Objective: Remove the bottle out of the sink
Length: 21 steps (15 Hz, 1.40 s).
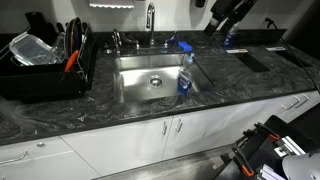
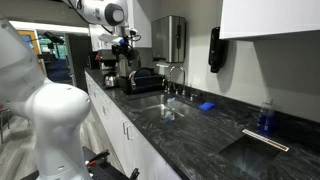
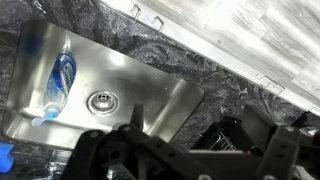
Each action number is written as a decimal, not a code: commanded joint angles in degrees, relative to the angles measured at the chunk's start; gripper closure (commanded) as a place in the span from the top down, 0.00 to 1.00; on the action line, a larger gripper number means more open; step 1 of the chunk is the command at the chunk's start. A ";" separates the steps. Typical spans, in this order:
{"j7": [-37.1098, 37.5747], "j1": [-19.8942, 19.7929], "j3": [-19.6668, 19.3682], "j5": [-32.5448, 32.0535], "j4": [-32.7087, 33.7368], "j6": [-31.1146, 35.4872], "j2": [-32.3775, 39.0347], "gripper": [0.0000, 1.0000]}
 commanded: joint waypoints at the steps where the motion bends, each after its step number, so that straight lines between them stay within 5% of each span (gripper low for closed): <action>1: -0.09 -0.31 0.27 0.13 0.12 -0.15 0.03 1.00; 16: 0.06 -6.88 -1.46 -10.50 -4.93 12.88 4.03 1.00; 21: -8.40 -5.53 -5.29 -8.58 -7.11 23.20 10.27 1.00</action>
